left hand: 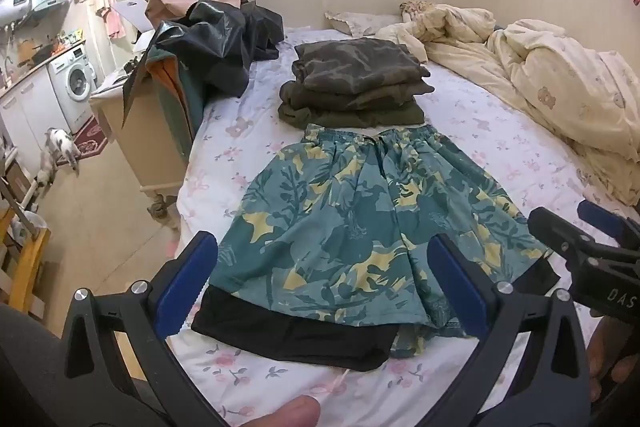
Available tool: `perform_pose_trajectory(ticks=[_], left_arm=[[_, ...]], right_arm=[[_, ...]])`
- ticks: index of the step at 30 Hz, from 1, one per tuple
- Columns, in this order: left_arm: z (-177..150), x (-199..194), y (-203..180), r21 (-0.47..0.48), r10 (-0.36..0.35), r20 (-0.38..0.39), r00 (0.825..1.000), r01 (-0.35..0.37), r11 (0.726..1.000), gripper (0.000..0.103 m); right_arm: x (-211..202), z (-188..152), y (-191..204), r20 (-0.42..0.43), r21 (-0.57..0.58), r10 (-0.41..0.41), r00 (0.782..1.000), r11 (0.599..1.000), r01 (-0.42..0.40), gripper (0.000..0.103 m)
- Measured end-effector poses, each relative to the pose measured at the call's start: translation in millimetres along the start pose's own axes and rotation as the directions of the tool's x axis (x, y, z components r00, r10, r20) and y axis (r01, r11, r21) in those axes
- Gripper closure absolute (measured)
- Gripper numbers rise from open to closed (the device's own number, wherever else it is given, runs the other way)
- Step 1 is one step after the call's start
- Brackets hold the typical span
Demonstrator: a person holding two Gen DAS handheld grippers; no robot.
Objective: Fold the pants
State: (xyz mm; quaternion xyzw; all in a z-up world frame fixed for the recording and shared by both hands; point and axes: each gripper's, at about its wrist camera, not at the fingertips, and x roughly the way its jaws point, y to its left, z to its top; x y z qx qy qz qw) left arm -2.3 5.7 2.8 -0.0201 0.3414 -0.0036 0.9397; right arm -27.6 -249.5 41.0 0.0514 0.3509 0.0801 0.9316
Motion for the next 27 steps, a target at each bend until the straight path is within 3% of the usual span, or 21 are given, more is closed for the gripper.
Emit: perform_pose_trajectory(ticks=[9, 27], left_arm=[[-1.0, 0.1, -5.5, 0.031, 0.046, -0.022, 0.999, -0.045, 0.999, 0.000], [-0.4, 5.2, -5.1, 0.023, 0.029, -0.030, 0.999, -0.029, 0.999, 0.000]], right_arm=[[0.2, 0.0, 0.2, -0.003, 0.003, 0.001, 1.000, 1.000, -0.001, 0.000], [-1.3, -0.9, 1.5, -0.006, 0.007, 0.008, 1.000, 1.000, -0.008, 0.000]])
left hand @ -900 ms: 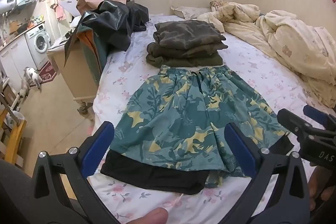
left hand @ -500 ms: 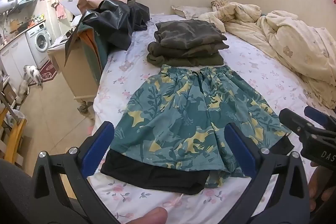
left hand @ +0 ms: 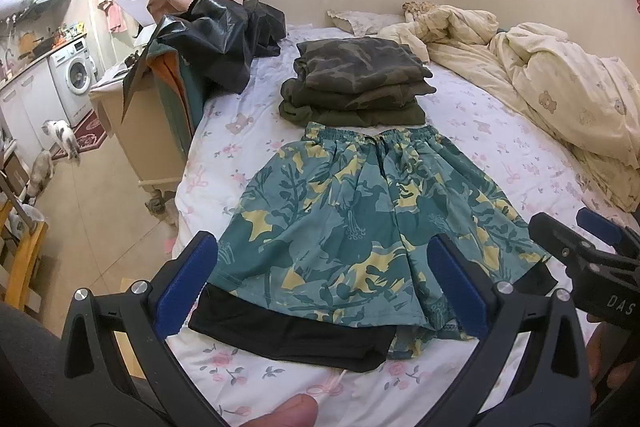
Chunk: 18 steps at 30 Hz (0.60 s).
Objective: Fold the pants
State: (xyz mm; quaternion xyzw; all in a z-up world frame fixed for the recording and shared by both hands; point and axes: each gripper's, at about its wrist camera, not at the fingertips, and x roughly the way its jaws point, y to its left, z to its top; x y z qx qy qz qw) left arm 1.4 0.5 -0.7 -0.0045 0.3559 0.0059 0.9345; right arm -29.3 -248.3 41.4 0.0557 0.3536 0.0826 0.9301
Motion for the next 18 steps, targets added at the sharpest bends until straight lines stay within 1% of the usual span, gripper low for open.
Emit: perform_pose_trajectory(ticks=[18], left_arm=[[-0.5, -0.1, 1.4, -0.004, -0.002, 0.000, 1.000, 0.002, 1.000, 0.000]], right_arm=[[2.2, -4.2, 3.6, -0.003, 0.000, -0.004, 1.000, 1.000, 0.004, 0.000]])
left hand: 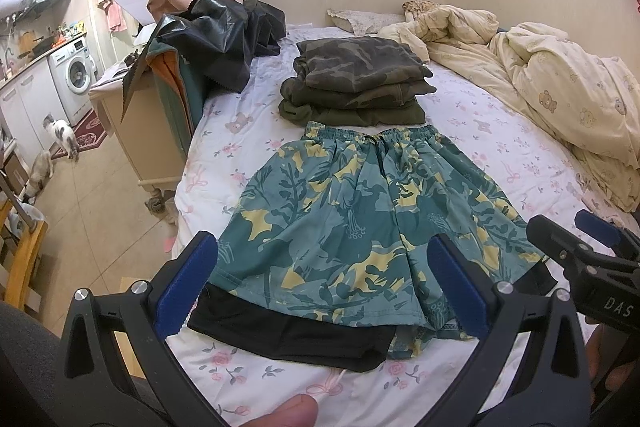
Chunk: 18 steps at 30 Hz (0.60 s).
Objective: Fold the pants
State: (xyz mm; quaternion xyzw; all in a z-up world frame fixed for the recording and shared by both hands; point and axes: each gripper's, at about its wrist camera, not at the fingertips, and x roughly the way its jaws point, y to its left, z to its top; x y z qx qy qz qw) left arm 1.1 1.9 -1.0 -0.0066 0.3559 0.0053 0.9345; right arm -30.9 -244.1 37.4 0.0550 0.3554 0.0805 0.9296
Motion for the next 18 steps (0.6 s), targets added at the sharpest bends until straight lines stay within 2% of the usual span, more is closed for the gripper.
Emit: perform_pose_trajectory(ticks=[18], left_arm=[[1.0, -0.9, 2.3, -0.004, 0.002, 0.001, 1.000, -0.002, 1.000, 0.000]], right_arm=[[0.1, 0.1, 0.9, -0.010, 0.005, -0.002, 1.000, 1.000, 0.002, 0.000]])
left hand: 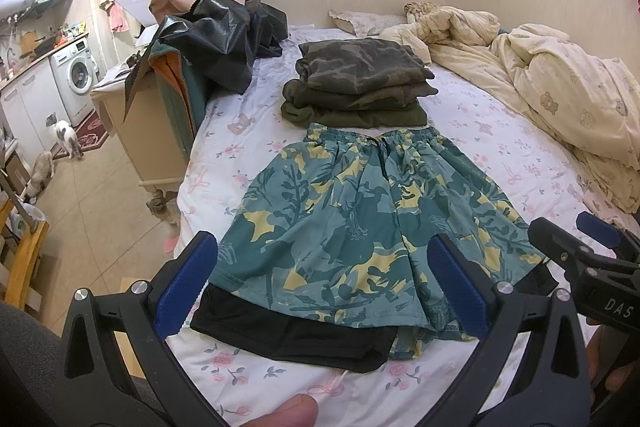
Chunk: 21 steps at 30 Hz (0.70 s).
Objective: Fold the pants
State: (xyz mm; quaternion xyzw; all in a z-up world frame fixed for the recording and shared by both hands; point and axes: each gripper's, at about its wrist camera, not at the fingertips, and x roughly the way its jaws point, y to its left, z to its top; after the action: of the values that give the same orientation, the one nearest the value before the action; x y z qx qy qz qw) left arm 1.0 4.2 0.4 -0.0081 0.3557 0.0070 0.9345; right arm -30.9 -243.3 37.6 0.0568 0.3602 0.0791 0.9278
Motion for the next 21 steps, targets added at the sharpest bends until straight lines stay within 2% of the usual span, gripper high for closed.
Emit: perform_pose_trajectory(ticks=[21], left_arm=[[1.1, 0.9, 2.9, -0.003, 0.002, -0.001, 1.000, -0.002, 1.000, 0.000]], right_arm=[[-1.9, -0.7, 3.4, 0.009, -0.004, -0.003, 1.000, 1.000, 0.003, 0.000]])
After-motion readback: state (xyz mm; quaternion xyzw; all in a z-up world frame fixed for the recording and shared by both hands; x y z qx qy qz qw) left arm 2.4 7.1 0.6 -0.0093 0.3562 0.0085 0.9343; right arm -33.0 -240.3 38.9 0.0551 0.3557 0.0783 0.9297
